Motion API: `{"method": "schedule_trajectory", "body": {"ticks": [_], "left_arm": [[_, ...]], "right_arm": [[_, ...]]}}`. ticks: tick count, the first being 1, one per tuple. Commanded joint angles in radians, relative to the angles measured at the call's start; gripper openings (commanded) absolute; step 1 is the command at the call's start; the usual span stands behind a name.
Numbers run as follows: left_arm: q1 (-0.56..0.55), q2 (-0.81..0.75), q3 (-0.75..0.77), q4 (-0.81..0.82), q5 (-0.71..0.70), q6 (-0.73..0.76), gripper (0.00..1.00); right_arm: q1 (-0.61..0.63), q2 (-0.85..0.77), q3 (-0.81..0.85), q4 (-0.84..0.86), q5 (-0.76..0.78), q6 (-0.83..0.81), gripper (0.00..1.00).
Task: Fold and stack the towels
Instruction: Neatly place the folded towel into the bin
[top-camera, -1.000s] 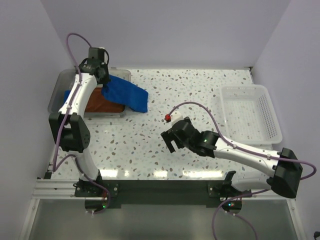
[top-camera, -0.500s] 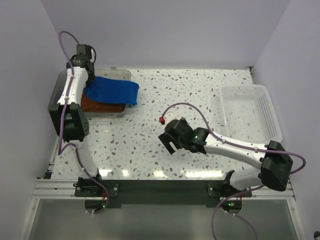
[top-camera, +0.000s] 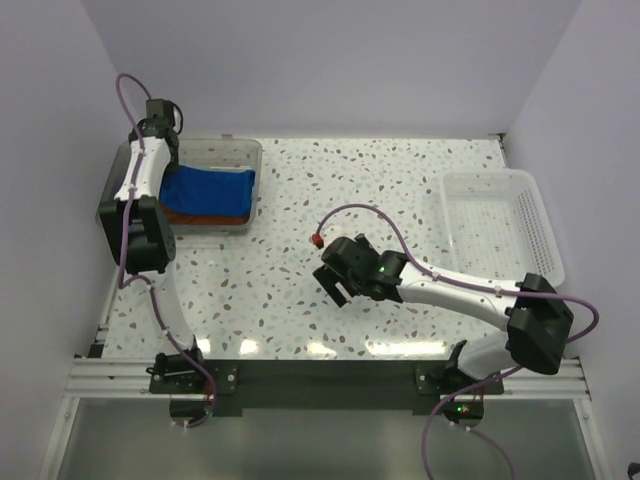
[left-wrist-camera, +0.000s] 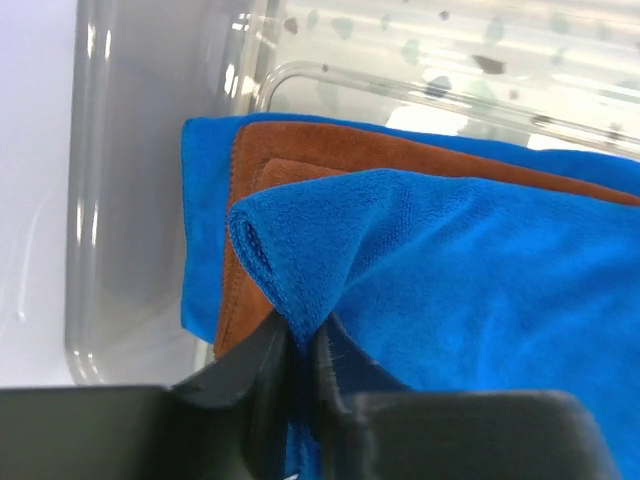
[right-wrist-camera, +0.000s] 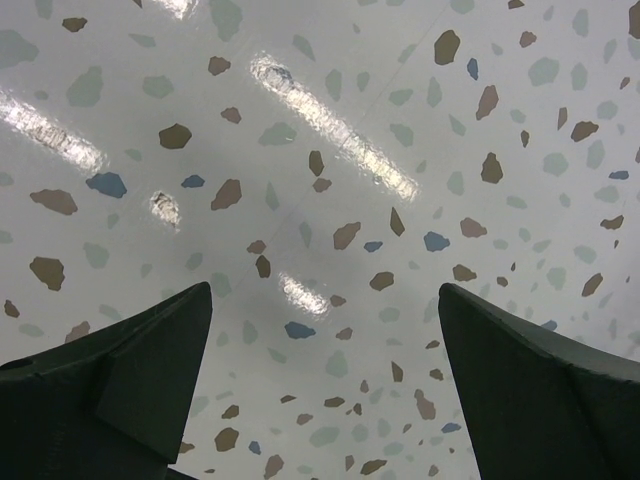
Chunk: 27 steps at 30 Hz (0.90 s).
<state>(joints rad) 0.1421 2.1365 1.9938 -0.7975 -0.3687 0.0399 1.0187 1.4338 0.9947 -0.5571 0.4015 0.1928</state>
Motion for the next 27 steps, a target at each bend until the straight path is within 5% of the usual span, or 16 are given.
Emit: {"method": "schedule_trajectory", "body": {"ticks": [1,2,3,6,7,15,21,27], "left_arm": [[0.013,0.039,0.022,0.043,-0.085,0.028,0.28],[0.013,0.043,0.023,0.041,-0.104,0.022,0.40],[0.014,0.045,0.023,0.044,-0.143,0.014,0.61],[0.021,0.033,0.025,0.047,-0.177,-0.021,0.95],[0.021,0.013,0.025,0.046,-0.197,-0.032,0.99],[0.024,-0.220,-0.127,0.089,0.006,-0.167,1.00],[0.021,-0.638,-0.420,0.204,0.337,-0.238,1.00],[0.022,-0.999,-0.612,0.196,0.476,-0.268,1.00]], "right_arm": [[-0.006,0.002,0.036,-0.017,0.025,0.003,0.99],[-0.006,0.002,0.039,-0.021,0.033,0.008,0.99],[-0.011,0.001,0.039,-0.023,0.037,0.011,0.99],[-0.032,-0.013,0.044,-0.030,0.059,0.030,0.99],[-0.040,-0.018,0.045,-0.033,0.071,0.042,0.99],[-0.179,-0.149,0.033,-0.099,0.180,0.132,0.99],[-0.276,-0.282,0.042,-0.225,0.324,0.247,0.99],[-0.285,-0.496,0.050,-0.320,0.415,0.295,0.99]]}}
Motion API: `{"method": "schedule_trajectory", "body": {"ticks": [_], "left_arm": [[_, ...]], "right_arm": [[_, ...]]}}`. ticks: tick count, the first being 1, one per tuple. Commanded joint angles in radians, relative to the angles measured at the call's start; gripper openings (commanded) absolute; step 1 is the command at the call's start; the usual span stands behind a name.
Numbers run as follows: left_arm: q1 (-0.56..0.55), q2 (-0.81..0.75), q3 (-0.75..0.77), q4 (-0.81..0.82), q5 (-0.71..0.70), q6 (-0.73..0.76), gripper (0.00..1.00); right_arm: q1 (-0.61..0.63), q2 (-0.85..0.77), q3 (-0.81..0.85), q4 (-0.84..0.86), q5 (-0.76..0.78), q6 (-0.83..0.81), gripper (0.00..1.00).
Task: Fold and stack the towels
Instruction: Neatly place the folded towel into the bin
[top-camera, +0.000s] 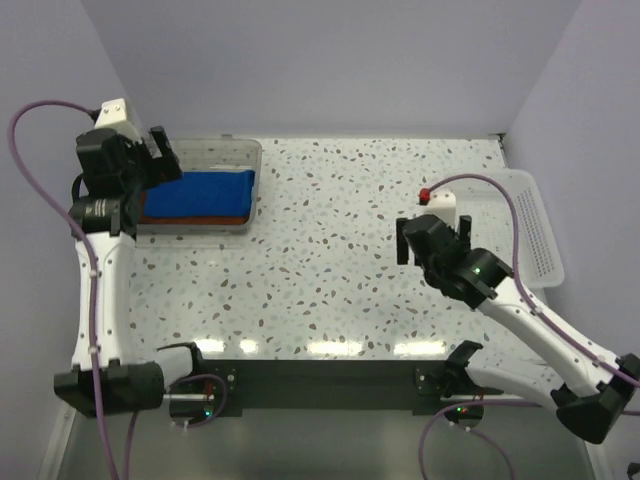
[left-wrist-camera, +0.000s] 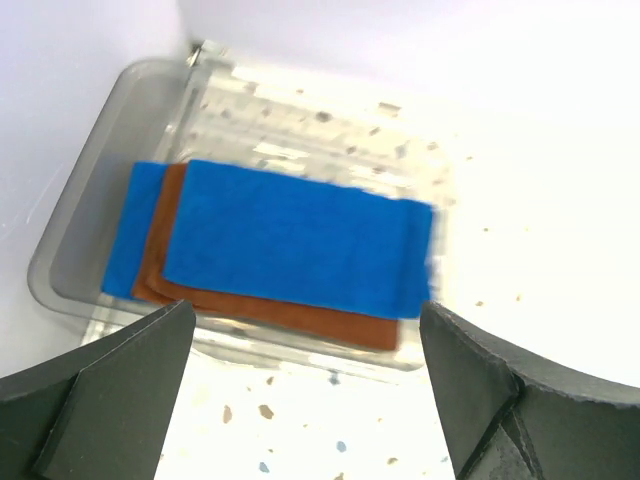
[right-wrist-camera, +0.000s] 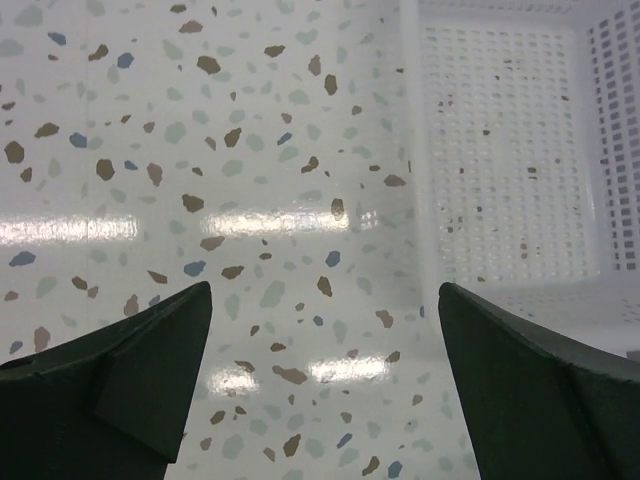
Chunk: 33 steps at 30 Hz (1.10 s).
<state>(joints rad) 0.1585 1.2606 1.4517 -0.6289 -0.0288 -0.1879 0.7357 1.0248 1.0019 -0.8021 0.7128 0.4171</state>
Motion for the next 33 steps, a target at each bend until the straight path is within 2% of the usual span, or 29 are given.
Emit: {"method": "schedule_trajectory", "body": {"ticks": [1,7,9,12,19,25,33], "left_arm": [[0.006,-0.165,-0.088,0.018,0.136,-0.053,1.00],[0.004,-0.556,-0.273,0.020,0.136,-0.119,1.00],[0.006,-0.692,-0.306,0.023,0.095,-0.117,1.00],[-0.008,-0.794,-0.324,-0.044,0.032,-0.120,1.00],[-0.100,-0.863,-0.404,-0.138,-0.103,-0.114,1.00],[-0.149,-0.851,-0.427,-0.131,-0.108,-0.104,1.00],[-0.149,-0.862,-0.481,-0.109,-0.094,-0.099,1.00]], "right_arm": [[-0.002,-0.121,0.043,-0.078,0.118,0.075,0.99],[-0.001,-0.469,-0.020,-0.034,0.129,-0.007,0.99],[-0.002,-0.537,-0.048,-0.019,0.139,-0.032,0.99],[-0.002,-0.632,-0.074,-0.022,0.139,-0.061,0.99],[-0.002,-0.773,-0.121,-0.006,0.140,-0.110,0.99],[-0.002,-0.883,-0.157,0.032,0.134,-0.147,0.99],[-0.002,-0.901,-0.146,0.050,0.111,-0.187,0.99]]}}
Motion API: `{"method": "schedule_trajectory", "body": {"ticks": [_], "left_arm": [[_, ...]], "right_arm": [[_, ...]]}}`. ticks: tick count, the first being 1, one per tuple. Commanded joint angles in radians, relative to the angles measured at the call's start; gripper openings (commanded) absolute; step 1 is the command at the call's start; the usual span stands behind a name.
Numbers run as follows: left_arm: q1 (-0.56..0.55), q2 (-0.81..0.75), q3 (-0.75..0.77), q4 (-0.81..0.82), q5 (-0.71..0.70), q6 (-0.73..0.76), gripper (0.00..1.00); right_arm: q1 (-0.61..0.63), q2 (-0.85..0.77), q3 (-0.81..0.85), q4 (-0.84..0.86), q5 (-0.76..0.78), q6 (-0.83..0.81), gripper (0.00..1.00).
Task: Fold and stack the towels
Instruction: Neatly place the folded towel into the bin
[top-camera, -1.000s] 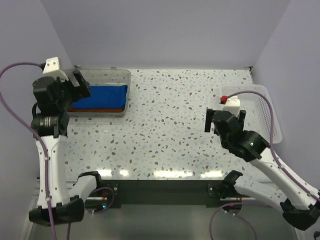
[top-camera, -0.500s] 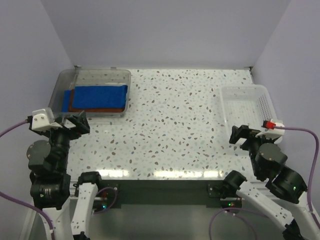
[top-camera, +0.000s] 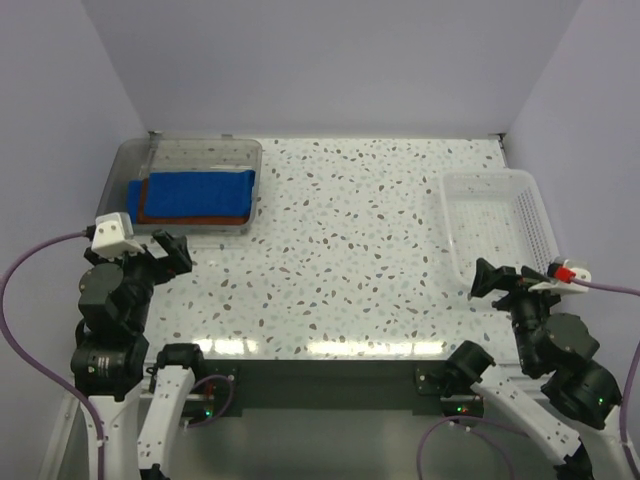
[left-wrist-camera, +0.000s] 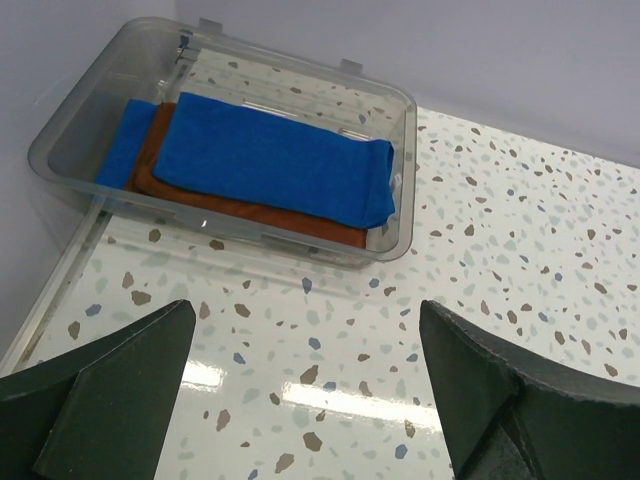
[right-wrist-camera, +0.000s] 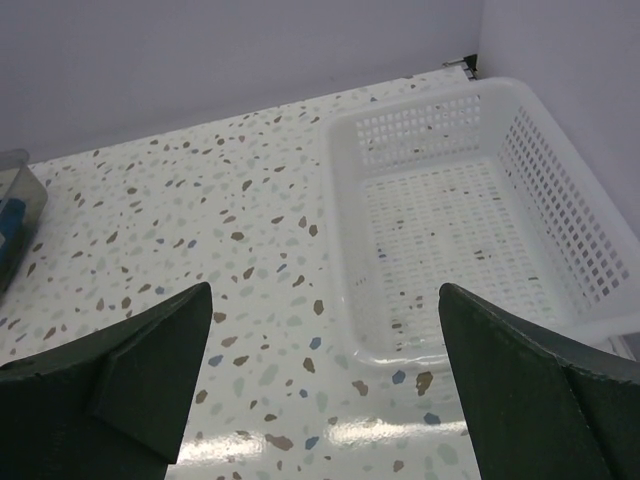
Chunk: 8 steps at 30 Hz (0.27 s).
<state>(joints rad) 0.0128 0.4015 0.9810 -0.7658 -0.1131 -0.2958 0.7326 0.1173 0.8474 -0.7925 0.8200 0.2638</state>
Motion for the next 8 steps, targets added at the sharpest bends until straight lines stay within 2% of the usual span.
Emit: {"method": "schedule_trajectory", "body": {"ticks": [1,8], "left_arm": [[-0.004,-0.003,-0.008,0.028,-0.010,0.009,1.00],[-0.004,-0.010,-0.007,0.028,-0.008,0.011,1.00]], "right_arm": [[0.001,0.012,0.015,0.047,0.004,-0.040,0.99],[0.001,0.024,0.025,0.067,-0.002,-0.058,0.99]]}}
